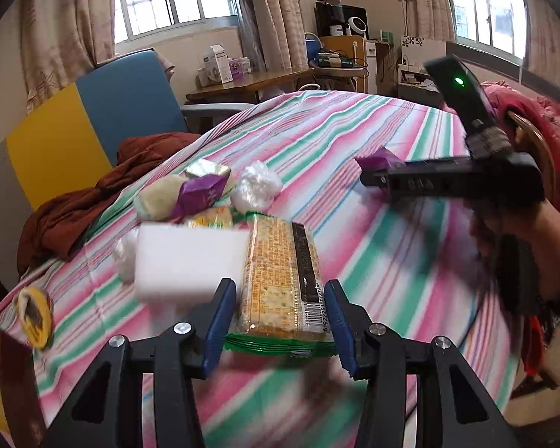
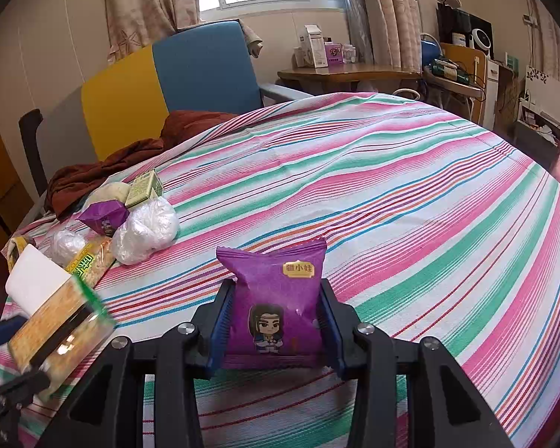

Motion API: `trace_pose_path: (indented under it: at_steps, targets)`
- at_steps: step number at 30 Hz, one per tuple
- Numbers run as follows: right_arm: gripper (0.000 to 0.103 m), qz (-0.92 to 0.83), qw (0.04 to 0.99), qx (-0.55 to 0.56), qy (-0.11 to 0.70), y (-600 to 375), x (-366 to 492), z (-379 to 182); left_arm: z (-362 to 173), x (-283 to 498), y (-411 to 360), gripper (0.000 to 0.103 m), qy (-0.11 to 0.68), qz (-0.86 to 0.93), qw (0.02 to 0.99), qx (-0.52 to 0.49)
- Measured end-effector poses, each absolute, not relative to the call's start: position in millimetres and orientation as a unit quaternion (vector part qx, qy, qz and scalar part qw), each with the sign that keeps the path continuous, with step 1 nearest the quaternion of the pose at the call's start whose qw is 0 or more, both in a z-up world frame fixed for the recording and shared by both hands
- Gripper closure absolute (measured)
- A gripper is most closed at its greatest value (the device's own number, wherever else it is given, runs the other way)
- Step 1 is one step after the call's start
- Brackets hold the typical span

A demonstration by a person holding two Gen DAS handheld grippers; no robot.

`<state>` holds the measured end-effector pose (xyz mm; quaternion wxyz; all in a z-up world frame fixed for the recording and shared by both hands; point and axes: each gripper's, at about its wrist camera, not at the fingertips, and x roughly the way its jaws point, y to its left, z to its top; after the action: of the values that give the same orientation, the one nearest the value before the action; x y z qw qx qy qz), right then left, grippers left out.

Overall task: Organize objects
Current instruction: 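Grasp the cracker packet with the left tool while the right tool holds the purple bag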

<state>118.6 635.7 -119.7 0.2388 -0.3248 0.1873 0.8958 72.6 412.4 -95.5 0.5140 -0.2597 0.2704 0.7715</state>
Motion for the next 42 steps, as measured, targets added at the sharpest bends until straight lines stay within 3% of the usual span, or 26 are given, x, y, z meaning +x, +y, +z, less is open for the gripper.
trace_pose_path:
  at_steps: [6, 7, 8, 9, 10, 13, 16, 21, 26, 28, 35, 42]
  targets:
    - [0.060, 0.895, 0.240, -0.326, 0.186, 635.1, 118.1, -120.0, -99.8, 80.1, 380.7, 0.051, 0.258, 0.782, 0.500, -0.266]
    - [0.060, 0.895, 0.240, -0.326, 0.185, 634.8, 118.1, -120.0, -98.8, 80.5, 382.2, 0.039, 0.259, 0.783, 0.500, -0.263]
    - [0.060, 0.895, 0.240, -0.326, 0.185, 634.9, 118.2, -119.9, -98.1, 80.6, 385.5, 0.020, 0.262, 0.786, 0.497, -0.258]
    - [0.060, 0.895, 0.240, -0.326, 0.185, 634.8, 118.2, -119.9, -98.0, 82.7, 390.3, 0.012, 0.269, 0.791, 0.489, -0.251]
    - [0.060, 0.895, 0.240, -0.326, 0.184, 634.7, 118.2, -119.8, -96.7, 82.6, 396.0, 0.006, 0.274, 0.794, 0.484, -0.244]
    - [0.060, 0.895, 0.241, -0.327, 0.182, 634.2, 118.2, -120.2, -98.6, 84.9, 414.0, 0.006, 0.300, 0.792, 0.478, -0.235]
    - [0.060, 0.895, 0.242, -0.328, 0.181, 634.0, 117.6, -120.5, -103.5, 83.3, 428.4, 0.009, 0.312, 0.778, 0.488, -0.244]
    - [0.060, 0.895, 0.243, -0.330, 0.178, 633.1, 116.7, -120.9, -116.0, 87.9, 445.0, 0.025, 0.342, 0.736, 0.524, -0.258]
    - [0.060, 0.895, 0.242, -0.329, 0.180, 634.5, 117.4, -120.7, -116.0, 82.9, 445.5, 0.047, 0.322, 0.728, 0.540, -0.273]
    - [0.060, 0.895, 0.243, -0.329, 0.179, 634.4, 117.5, -120.5, -114.9, 81.2, 444.0, 0.050, 0.315, 0.727, 0.544, -0.277]
    - [0.060, 0.895, 0.245, -0.330, 0.175, 633.2, 117.7, -120.1, -109.2, 83.6, 424.6, 0.057, 0.292, 0.726, 0.552, -0.288]
    - [0.060, 0.894, 0.250, -0.333, 0.167, 631.4, 116.4, -119.8, -108.8, 93.1, 394.1, 0.058, 0.279, 0.751, 0.526, -0.284]
